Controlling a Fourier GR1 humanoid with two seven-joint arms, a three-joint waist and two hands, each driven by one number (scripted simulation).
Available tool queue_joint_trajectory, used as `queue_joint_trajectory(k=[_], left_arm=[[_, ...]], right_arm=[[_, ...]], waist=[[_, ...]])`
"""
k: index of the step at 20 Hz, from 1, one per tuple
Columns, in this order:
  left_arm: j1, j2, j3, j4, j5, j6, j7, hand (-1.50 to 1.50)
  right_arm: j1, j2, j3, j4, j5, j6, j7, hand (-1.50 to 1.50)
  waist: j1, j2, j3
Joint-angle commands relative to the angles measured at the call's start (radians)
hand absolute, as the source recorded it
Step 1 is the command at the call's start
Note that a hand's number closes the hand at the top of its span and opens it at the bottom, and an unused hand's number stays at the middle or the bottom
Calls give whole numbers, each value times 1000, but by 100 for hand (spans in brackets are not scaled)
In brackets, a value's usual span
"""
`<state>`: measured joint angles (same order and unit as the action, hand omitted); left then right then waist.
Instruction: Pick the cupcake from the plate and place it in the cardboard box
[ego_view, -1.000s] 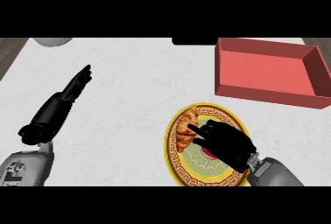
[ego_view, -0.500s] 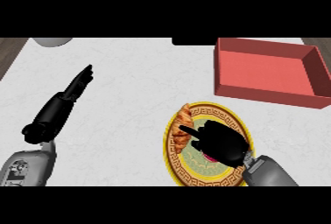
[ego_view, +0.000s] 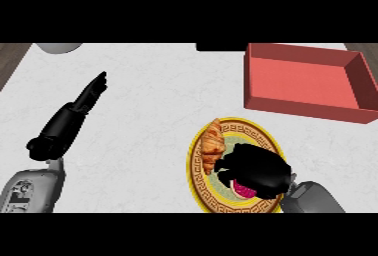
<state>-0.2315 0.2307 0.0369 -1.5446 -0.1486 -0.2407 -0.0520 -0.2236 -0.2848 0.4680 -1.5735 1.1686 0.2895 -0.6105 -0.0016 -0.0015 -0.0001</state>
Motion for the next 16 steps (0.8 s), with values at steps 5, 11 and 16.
queue_joint_trajectory(k=[5, 11, 16], left_arm=[[54, 13, 18, -50, 18, -26, -13, 0], [41, 16, 42, -13, 27, -28, -15, 0], [21, -16, -1, -39, -14, 3, 1, 0]], right_arm=[[23, -81, -150, -252, -130, -5, -125, 150], [26, -24, -347, -429, -321, 178, 34, 150], [-116, 92, -551, -315, -454, 254, 280, 150]], waist=[[-2, -2, 0], [-13, -2, -1], [-3, 0, -1]])
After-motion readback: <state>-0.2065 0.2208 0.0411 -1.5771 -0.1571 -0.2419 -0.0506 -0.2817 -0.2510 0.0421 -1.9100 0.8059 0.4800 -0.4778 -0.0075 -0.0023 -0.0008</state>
